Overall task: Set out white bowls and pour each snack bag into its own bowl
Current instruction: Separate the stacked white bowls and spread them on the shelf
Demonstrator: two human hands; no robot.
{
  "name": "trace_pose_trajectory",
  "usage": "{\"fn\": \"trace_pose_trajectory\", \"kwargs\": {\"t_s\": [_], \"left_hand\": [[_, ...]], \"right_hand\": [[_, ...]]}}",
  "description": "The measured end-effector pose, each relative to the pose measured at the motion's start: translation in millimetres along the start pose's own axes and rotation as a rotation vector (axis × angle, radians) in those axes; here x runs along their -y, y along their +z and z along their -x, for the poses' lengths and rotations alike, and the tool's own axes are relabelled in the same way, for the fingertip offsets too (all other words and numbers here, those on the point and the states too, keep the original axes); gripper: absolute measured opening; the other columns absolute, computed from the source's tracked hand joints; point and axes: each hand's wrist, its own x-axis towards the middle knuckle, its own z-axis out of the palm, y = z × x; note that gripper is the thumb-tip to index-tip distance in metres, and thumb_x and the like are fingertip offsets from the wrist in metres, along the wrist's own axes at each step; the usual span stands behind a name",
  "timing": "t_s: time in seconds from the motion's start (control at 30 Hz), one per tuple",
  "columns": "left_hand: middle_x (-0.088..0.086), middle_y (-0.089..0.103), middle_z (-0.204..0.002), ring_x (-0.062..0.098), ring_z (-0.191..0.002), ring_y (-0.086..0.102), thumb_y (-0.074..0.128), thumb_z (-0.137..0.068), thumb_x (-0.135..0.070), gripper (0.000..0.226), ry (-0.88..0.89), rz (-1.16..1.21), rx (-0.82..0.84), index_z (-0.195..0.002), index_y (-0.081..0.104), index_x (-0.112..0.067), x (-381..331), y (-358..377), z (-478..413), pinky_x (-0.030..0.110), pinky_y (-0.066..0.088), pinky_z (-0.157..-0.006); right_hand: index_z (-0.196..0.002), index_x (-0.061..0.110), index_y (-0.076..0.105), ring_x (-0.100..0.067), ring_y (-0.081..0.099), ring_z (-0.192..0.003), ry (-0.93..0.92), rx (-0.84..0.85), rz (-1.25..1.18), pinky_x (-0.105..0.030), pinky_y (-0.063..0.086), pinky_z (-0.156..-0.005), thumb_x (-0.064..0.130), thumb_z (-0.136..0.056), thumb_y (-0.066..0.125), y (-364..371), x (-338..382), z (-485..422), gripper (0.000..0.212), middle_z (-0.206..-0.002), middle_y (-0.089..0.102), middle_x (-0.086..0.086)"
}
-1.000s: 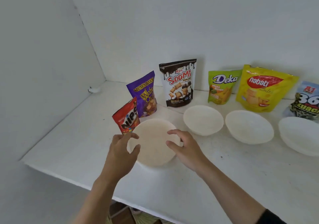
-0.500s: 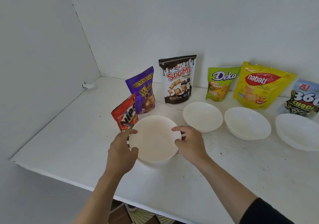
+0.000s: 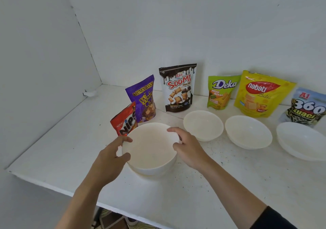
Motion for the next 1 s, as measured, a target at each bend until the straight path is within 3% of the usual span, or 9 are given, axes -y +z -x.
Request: {"fn": "trace_pose_trajectory", "kwargs": {"t_s": [0.1,0.2,0.27,0.37,0.57,0.7,0.77,0.87,1.0], "left_hand": [[-0.010,0.053,-0.130,0.013,-0.085,0.060,0.060,-0.094,-0.005,0.041,0.075,-0.036,-0.072,-0.118,0.057,-0.038,-15,-2,3,0.026,0.043,-0.076],[-0.011,0.059,-0.124,0.015,-0.104,0.060,0.062,-0.089,0.005,0.050,0.191,0.075,-0.125,-0.118,0.059,-0.036,-39,-1,5,0.023,0.050,-0.083],[-0.011,0.061,-0.117,0.013,-0.102,0.060,0.064,-0.084,0.010,0.056,0.243,0.140,-0.132,-0.118,0.061,-0.035,-57,6,3,0.021,0.054,-0.081],[-0.007,0.061,-0.124,0.017,-0.110,0.062,0.071,-0.080,0.009,0.060,0.267,0.229,-0.070,-0.121,0.061,-0.034,-80,31,-1,0.021,0.059,-0.079],[-0.022,0.053,-0.135,0.007,-0.127,0.048,0.059,-0.089,0.010,0.068,0.218,0.398,0.113,-0.135,0.055,-0.040,-107,113,14,0.037,0.046,-0.108],[-0.030,0.058,-0.121,0.001,-0.108,0.059,0.048,-0.089,0.017,0.069,0.055,0.527,0.244,-0.130,0.059,-0.037,-105,146,9,0.034,0.051,-0.093],[-0.019,0.060,-0.129,0.008,-0.118,0.056,0.044,-0.086,0.019,0.073,0.007,0.544,0.262,-0.132,0.059,-0.036,-94,159,7,0.039,0.049,-0.104],[-0.011,0.057,-0.134,0.021,-0.131,0.047,0.040,-0.085,0.020,0.075,-0.059,0.561,0.265,-0.133,0.058,-0.035,-80,172,7,0.044,0.043,-0.111],[-0.018,0.053,-0.130,0.023,-0.132,0.043,0.037,-0.086,0.018,0.072,-0.103,0.559,0.239,-0.133,0.055,-0.034,-63,179,15,0.037,0.041,-0.104]], "right_hand": [[-0.144,0.029,0.052,-0.010,0.041,-0.062,-0.044,-0.069,-0.116,-0.016,0.037,-0.059,-0.004,-0.092,0.046,-7,3,4,0.062,-0.097,0.065,-0.013],[-0.142,0.031,0.055,-0.019,0.044,-0.062,-0.095,-0.176,-0.209,-0.026,0.041,-0.059,-0.007,-0.090,0.045,-23,4,10,0.066,-0.097,0.060,-0.027],[-0.138,0.031,0.058,-0.028,0.058,-0.083,-0.127,-0.253,-0.263,-0.035,0.049,-0.073,-0.011,-0.087,0.044,-37,2,16,0.067,-0.104,0.067,-0.011],[-0.133,0.025,0.064,-0.004,0.060,-0.087,-0.138,-0.380,-0.322,-0.025,0.047,-0.087,-0.015,-0.085,0.043,-62,-6,26,0.066,-0.102,0.063,0.023],[-0.116,0.027,0.071,0.003,0.056,-0.114,-0.033,-0.666,-0.457,-0.027,0.037,-0.113,-0.017,-0.086,0.039,-97,-43,54,0.062,-0.116,0.065,0.023],[-0.112,0.026,0.074,-0.021,0.059,-0.102,0.075,-0.697,-0.474,-0.006,0.045,-0.084,-0.018,-0.083,0.041,-97,-79,65,0.062,-0.105,0.067,0.029],[-0.115,0.021,0.076,-0.031,0.050,-0.104,0.128,-0.683,-0.492,-0.009,0.048,-0.069,-0.017,-0.082,0.041,-91,-95,68,0.061,-0.108,0.073,0.012],[-0.121,0.022,0.074,-0.033,0.048,-0.107,0.209,-0.631,-0.491,-0.014,0.047,-0.070,-0.014,-0.085,0.041,-79,-113,69,0.060,-0.123,0.066,-0.007],[-0.125,0.024,0.071,-0.016,0.060,-0.084,0.263,-0.560,-0.452,-0.017,0.046,-0.080,-0.012,-0.088,0.039,-60,-125,70,0.060,-0.101,0.067,0.006]]}}
